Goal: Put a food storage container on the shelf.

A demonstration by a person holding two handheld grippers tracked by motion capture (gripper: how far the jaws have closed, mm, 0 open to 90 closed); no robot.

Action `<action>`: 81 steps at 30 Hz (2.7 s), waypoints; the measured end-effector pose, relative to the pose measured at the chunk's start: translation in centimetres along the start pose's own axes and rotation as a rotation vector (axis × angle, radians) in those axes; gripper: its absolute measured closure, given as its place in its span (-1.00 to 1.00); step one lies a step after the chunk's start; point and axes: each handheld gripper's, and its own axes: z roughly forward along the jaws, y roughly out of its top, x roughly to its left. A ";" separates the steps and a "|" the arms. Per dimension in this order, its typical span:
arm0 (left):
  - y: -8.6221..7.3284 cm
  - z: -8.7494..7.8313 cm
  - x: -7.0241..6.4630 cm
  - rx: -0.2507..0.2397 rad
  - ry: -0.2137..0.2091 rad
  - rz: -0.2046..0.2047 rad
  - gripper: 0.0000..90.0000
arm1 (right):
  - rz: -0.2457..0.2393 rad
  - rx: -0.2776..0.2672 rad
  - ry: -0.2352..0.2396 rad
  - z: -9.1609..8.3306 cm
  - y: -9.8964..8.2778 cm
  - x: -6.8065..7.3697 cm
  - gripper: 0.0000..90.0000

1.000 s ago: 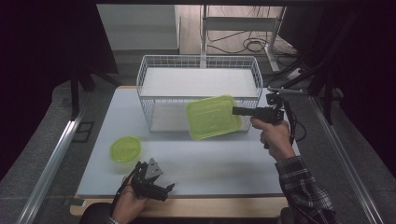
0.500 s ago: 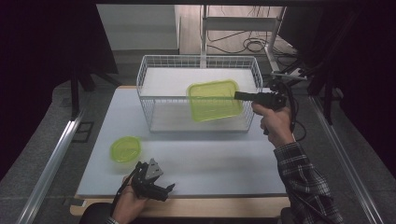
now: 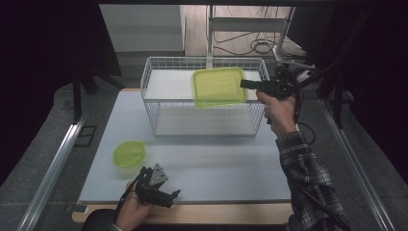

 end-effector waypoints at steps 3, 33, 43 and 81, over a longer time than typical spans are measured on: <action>0.0 0.0 0.0 0.001 0.001 0.004 -0.94 | -0.005 -0.005 -0.021 0.7 0.6 0.1 0.78; 0.0 0.1 -0.1 0.008 -0.009 0.008 -0.94 | -0.023 -0.013 -0.144 5.8 1.0 0.4 0.65; -0.1 0.1 -0.1 0.012 -0.012 0.011 -0.94 | -0.068 0.012 -0.206 6.7 1.5 0.2 0.52; -0.1 -0.4 0.0 -0.037 -0.020 0.003 -0.89 | -0.292 0.079 -0.167 4.6 0.9 1.7 -0.57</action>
